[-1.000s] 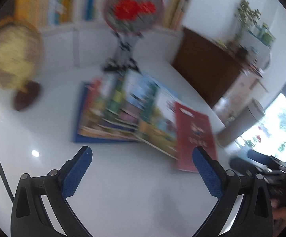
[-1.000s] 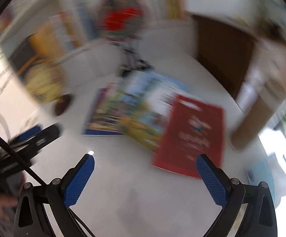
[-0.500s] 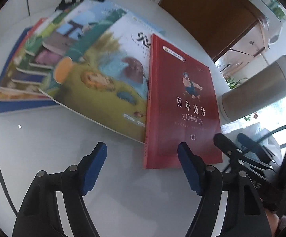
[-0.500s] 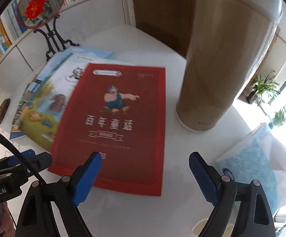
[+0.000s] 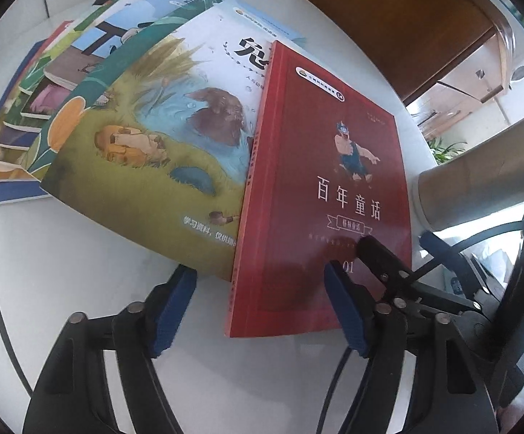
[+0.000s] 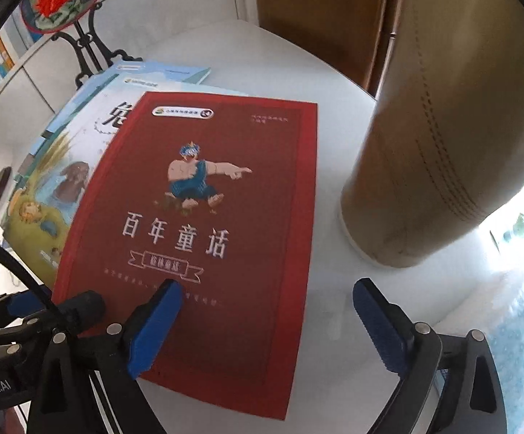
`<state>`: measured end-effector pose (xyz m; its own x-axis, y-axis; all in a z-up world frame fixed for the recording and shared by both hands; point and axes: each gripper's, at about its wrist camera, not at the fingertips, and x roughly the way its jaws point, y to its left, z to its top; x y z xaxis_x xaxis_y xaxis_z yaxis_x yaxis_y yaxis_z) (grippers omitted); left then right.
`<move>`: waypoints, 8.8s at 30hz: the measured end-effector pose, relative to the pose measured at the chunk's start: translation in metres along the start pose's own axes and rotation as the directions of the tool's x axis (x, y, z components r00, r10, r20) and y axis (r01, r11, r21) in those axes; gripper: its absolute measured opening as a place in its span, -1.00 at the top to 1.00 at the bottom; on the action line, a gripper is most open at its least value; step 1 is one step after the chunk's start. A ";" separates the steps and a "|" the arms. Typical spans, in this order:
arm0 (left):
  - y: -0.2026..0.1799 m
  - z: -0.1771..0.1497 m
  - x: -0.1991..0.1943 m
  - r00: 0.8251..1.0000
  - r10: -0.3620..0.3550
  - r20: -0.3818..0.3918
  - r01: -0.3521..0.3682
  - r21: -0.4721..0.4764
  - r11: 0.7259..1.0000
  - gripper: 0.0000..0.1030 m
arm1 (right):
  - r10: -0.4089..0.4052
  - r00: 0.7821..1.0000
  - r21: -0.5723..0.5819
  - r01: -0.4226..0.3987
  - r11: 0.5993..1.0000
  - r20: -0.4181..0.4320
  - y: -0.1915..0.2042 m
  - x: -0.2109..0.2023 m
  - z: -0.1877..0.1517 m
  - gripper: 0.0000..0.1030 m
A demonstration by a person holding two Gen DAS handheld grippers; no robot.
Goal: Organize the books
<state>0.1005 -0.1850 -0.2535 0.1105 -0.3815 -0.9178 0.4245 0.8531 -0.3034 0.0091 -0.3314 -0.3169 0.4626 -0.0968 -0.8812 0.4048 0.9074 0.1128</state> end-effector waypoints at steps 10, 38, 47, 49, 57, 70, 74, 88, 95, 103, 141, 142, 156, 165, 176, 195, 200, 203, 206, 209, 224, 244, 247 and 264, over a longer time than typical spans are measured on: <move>0.012 -0.010 -0.015 1.000 0.020 -0.005 -0.020 0.038 0.999 0.20 | 0.060 0.997 -0.176 -0.052 0.983 0.039 0.036 -0.003 0.001 -0.54; 0.123 -0.016 -0.063 0.996 0.016 0.093 0.009 -0.265 0.964 -0.44 | 0.331 0.940 -0.130 -0.339 0.932 -0.079 0.074 0.026 0.031 -0.68; 0.075 0.006 -0.062 0.982 0.097 0.161 -0.088 -0.058 0.994 0.26 | 0.607 0.788 0.109 -0.597 0.795 -0.103 0.041 0.028 0.037 0.15; 0.074 0.004 -0.064 0.979 0.127 0.160 -0.121 -0.047 0.992 0.27 | 0.606 0.790 0.090 -0.599 0.795 -0.092 0.043 0.020 0.033 0.22; 0.091 -0.006 -0.065 0.982 0.120 0.143 -0.106 -0.099 0.989 0.28 | 0.517 0.847 0.030 -0.518 0.855 -0.120 0.066 0.021 0.021 0.18; 0.115 -0.006 -0.055 0.990 0.041 0.135 -0.020 -0.154 0.988 0.11 | 0.615 0.763 0.109 -0.606 0.788 -0.199 0.065 0.023 0.004 -0.31; 0.121 -0.009 -0.057 0.992 0.031 0.118 -0.010 -0.173 0.985 0.11 | 0.684 0.690 0.184 -0.659 0.729 -0.239 0.066 0.024 -0.013 -0.22; 0.181 -0.053 -0.097 0.989 0.000 0.146 0.039 -0.263 0.964 0.21 | 0.675 0.690 -0.074 -0.712 0.698 -0.262 0.133 -0.041 -0.028 0.75; 0.251 -0.107 -0.141 0.972 0.064 0.225 0.043 -0.438 0.898 0.21 | 0.639 0.686 -0.197 -0.720 0.666 -0.346 0.214 -0.030 -0.022 0.75; 0.316 -0.137 -0.173 0.950 0.180 0.255 -0.008 -0.555 0.832 0.21 | 0.615 0.641 -0.308 -0.765 0.566 -0.460 0.312 -0.022 -0.031 0.75; 0.192 0.031 -0.150 0.962 0.031 0.273 -0.006 -0.091 0.996 -0.55 | 0.334 0.937 -0.162 -0.316 0.935 0.100 0.185 -0.056 0.012 -0.06; 0.173 0.041 -0.142 0.966 0.000 0.260 0.007 -0.024 1.000 -0.55 | 0.337 0.930 -0.108 -0.324 0.940 0.146 0.165 -0.058 0.013 -0.06; 0.026 0.091 -0.034 0.993 -0.118 0.022 0.099 0.401 0.911 -0.55 | 0.288 0.931 0.373 -0.356 0.857 0.225 0.017 -0.028 0.001 -0.09; 0.025 0.100 -0.023 0.993 -0.113 0.016 0.096 0.408 0.908 -0.55 | 0.341 0.924 0.366 -0.382 0.849 0.173 0.015 -0.012 0.002 -0.10; -0.004 0.101 -0.003 0.999 -0.032 -0.003 0.030 0.495 0.868 -0.71 | 0.421 0.901 0.403 -0.425 0.810 0.103 0.015 0.007 0.004 -0.34; 0.033 0.057 -0.028 0.998 -0.068 -0.011 0.068 0.278 0.958 -0.73 | 0.507 0.862 0.280 -0.494 0.823 0.030 0.026 0.006 0.011 -1.00; 0.057 0.040 -0.038 0.997 -0.075 0.018 0.071 0.166 0.984 -0.73 | 0.546 0.838 0.235 -0.525 0.818 -0.030 0.034 0.011 0.007 -1.00; 0.078 0.030 -0.043 0.996 -0.089 0.023 0.088 0.065 0.994 -0.68 | 0.565 0.823 0.199 -0.544 0.815 -0.061 0.043 0.015 0.012 -1.00; 0.104 0.021 -0.042 0.989 -0.147 0.019 0.148 -0.069 0.987 -0.61 | 0.567 0.816 0.143 -0.551 0.822 -0.116 0.057 0.022 0.021 -1.00; 0.109 0.013 -0.038 0.990 -0.137 0.018 0.138 -0.114 0.984 -0.61 | 0.551 0.817 0.072 -0.547 0.834 -0.170 0.071 0.026 0.029 -1.00; 0.075 -0.006 -0.020 0.999 -0.005 -0.032 0.007 0.065 0.998 -0.20 | 0.597 0.785 0.150 -0.579 0.802 -0.165 0.060 0.015 0.006 -0.96; 0.090 0.014 -0.033 1.000 0.024 0.004 -0.024 0.085 0.996 0.38 | 0.518 0.851 0.179 -0.498 0.848 -0.089 0.054 0.001 0.000 -0.16; 0.096 0.010 -0.042 1.000 -0.003 0.022 0.001 0.078 0.997 0.47 | 0.592 0.806 0.214 -0.576 0.789 -0.013 0.039 -0.016 -0.004 0.29; 0.122 -0.010 -0.088 0.990 -0.048 0.129 0.044 0.038 0.998 0.47 | 0.571 0.816 0.011 -0.572 0.820 -0.092 0.102 -0.045 -0.007 0.73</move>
<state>0.1333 -0.0438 -0.2120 0.2050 -0.4650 -0.8613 0.4625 0.8215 -0.3334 0.0234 -0.2317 -0.2688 0.5361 0.4765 -0.6968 0.0759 0.7949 0.6019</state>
